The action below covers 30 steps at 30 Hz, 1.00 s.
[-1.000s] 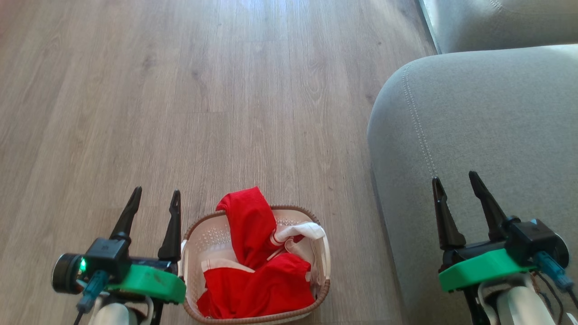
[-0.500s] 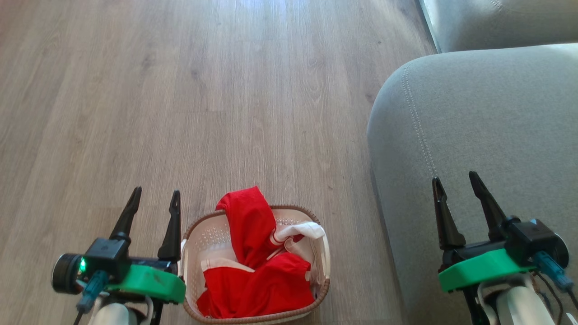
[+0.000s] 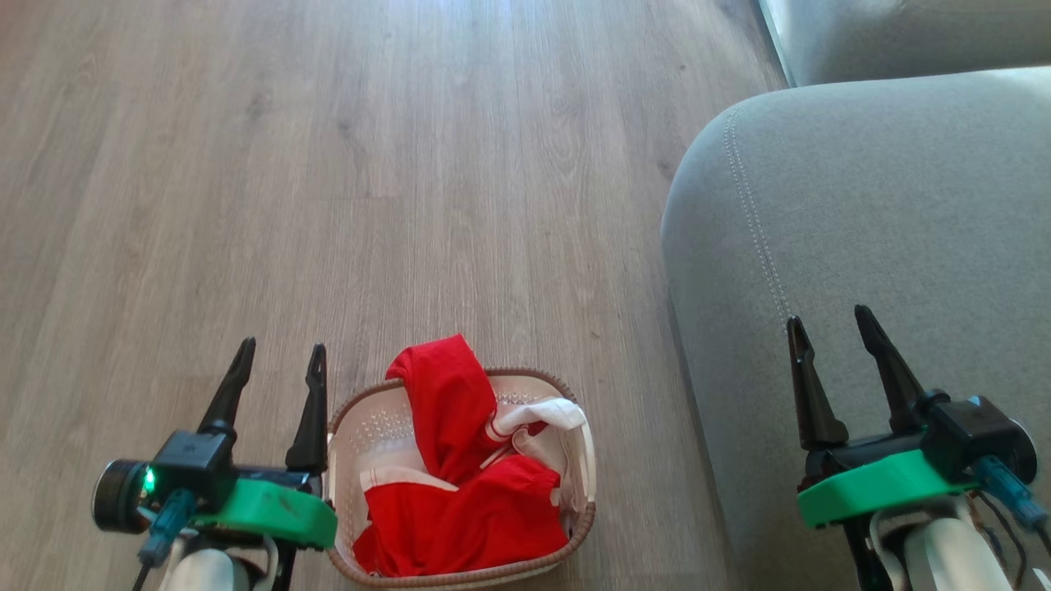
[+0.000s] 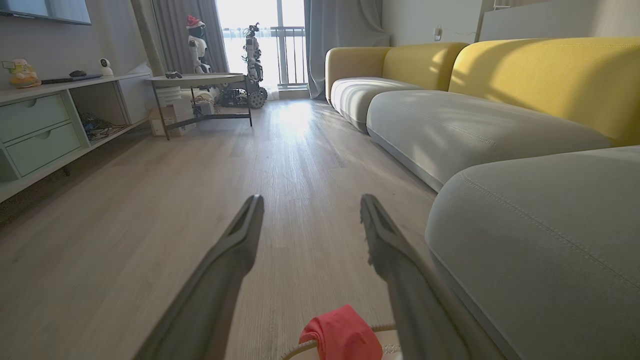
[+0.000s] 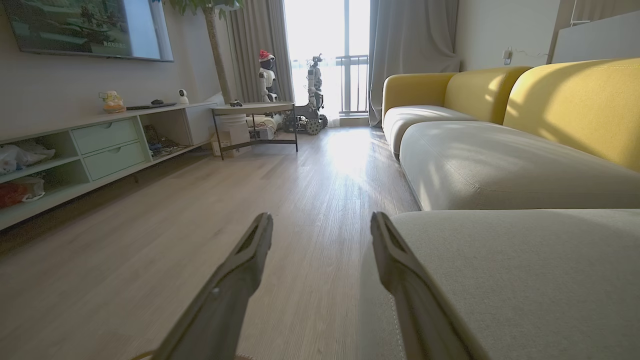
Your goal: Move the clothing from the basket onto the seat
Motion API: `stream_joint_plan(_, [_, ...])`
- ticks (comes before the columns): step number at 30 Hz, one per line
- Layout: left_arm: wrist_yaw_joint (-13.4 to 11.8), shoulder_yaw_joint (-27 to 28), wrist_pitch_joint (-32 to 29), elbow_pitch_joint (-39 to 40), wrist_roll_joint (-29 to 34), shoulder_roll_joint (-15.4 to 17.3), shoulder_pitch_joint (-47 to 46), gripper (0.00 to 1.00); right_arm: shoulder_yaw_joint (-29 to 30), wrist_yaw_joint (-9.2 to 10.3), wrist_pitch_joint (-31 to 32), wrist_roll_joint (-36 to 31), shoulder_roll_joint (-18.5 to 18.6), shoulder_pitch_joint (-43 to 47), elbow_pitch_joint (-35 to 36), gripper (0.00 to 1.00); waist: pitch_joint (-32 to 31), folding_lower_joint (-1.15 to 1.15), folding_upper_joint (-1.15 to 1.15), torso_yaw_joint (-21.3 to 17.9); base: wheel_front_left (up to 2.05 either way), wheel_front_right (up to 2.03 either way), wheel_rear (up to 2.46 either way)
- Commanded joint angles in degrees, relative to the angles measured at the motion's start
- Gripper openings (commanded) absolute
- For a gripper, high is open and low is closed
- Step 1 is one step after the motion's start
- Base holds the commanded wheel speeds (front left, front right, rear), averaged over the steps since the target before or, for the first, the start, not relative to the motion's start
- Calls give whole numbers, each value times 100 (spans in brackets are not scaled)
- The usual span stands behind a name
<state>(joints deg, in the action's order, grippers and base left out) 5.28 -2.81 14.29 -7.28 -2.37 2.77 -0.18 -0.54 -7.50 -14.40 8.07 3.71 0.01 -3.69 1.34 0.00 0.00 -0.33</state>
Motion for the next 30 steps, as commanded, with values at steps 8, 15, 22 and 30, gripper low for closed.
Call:
stream_joint_plan(8, [-42, 230, 71, 86, -81, 37, -398, 100, -198, 1, -60, 27, 3, -341, 306, 100, 186, 0, 0, -152, 0, 0, 0])
stream_joint_plan(15, [-48, 239, 71, -20, -106, 30, -537, 100, -219, 1, -60, 56, 6, -448, 418, 100, 435, 0, 0, -292, 0, 0, 0])
stream_joint_plan(22, [-12, 226, 71, -177, -133, 27, -758, 100, -232, 1, -60, 85, -5, -592, 536, 100, 836, 0, 0, -421, 0, 0, 0])
stream_joint_plan(30, [59, 225, 71, -475, -173, 63, -1211, 100, -240, 1, -60, 63, -33, -892, 784, 100, 1538, 0, 0, -548, 0, 0, 0])
